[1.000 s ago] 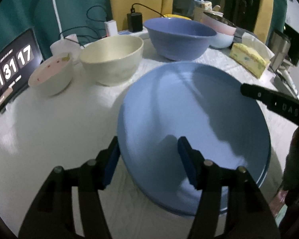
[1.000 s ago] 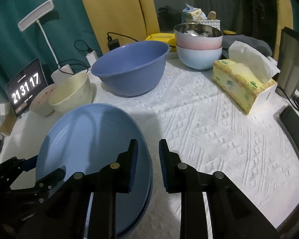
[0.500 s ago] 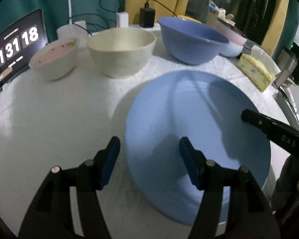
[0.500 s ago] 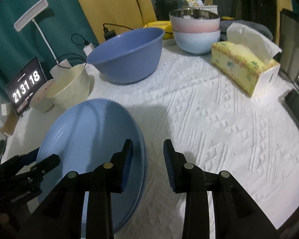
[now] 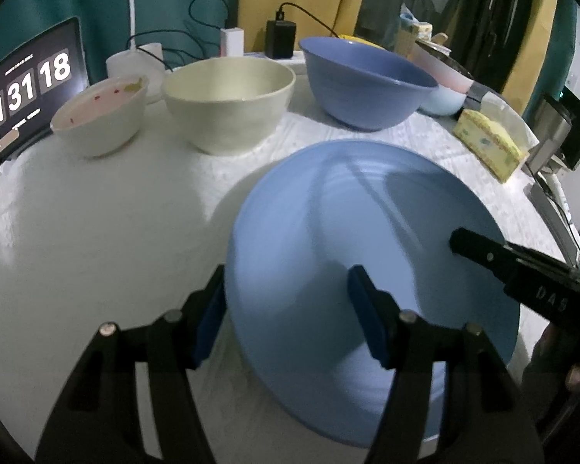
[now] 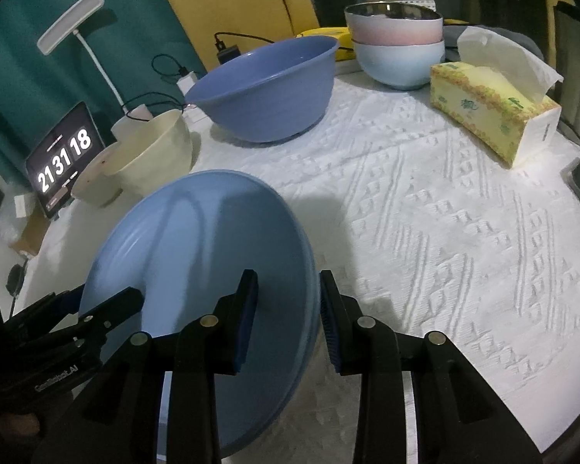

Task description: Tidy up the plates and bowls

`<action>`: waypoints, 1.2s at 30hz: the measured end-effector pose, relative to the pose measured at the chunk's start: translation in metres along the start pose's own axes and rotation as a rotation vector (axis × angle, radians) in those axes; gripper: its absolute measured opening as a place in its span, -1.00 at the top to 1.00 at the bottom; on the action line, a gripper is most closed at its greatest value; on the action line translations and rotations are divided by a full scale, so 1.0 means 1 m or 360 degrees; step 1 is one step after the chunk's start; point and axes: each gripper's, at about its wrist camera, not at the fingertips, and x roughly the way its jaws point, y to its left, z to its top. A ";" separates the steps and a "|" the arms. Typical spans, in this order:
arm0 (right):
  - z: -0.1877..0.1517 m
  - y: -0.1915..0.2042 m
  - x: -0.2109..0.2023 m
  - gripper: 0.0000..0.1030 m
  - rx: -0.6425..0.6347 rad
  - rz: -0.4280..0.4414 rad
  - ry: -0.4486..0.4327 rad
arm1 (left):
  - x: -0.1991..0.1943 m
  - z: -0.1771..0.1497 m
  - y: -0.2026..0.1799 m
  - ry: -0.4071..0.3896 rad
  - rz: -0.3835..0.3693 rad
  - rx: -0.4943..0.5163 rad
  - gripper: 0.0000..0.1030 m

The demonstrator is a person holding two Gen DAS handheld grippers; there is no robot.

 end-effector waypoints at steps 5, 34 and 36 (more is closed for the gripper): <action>-0.001 0.002 0.000 0.27 -0.0004 -0.0001 -0.0008 | -0.002 -0.001 -0.001 -0.0004 -0.0004 0.0018 -0.21; -0.004 0.030 -0.011 0.27 -0.0064 -0.0061 -0.0031 | -0.028 -0.009 0.016 -0.0055 -0.0003 0.0032 -0.18; -0.004 0.034 -0.011 0.27 -0.0073 -0.0061 -0.0031 | -0.030 -0.010 0.020 -0.0060 -0.0005 0.0025 -0.18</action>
